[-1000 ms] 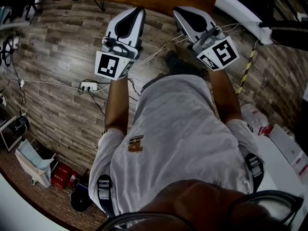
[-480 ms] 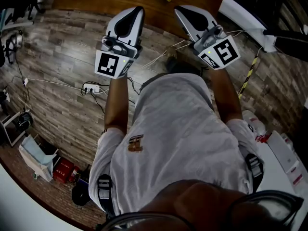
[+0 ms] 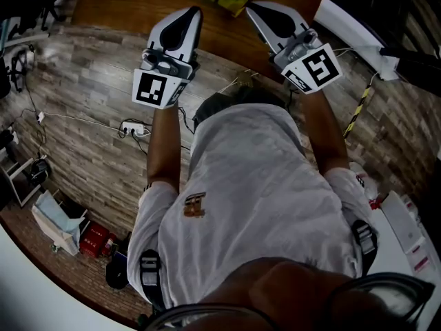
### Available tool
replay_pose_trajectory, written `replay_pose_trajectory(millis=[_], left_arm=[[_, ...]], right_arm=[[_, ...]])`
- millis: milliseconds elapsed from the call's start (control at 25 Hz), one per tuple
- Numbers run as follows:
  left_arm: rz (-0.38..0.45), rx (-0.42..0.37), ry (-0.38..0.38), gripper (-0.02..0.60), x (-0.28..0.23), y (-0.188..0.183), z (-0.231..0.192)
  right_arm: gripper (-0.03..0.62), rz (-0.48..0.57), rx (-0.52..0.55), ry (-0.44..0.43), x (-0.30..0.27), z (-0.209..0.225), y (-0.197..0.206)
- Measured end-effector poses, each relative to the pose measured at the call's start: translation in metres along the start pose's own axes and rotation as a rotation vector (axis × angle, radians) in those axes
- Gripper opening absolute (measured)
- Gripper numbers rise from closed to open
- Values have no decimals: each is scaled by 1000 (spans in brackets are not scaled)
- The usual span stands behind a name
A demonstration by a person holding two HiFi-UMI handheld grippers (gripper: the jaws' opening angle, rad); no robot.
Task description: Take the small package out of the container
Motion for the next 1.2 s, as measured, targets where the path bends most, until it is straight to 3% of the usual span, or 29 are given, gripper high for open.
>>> replay_pose_trajectory(millis=[440, 720, 1200], left_arm=[[-58, -49, 72, 18, -44, 18, -31], [-116, -60, 118, 18, -55, 32, -78], [-236, -148, 389, 18, -78, 80, -164]], right_arm=[[31, -19, 2, 15, -26, 42, 7], [31, -30, 12, 55, -67, 53, 7], [31, -67, 30, 204, -147, 75, 21]])
Point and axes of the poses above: the fingertips, and each gripper's own axes: x backward along the fingers, z to its right, y out of its underside, the point moved 4 cm from there along x, backward along the fingers, and after that the axes turned 9 degrees about y, right-handed, at the moved point
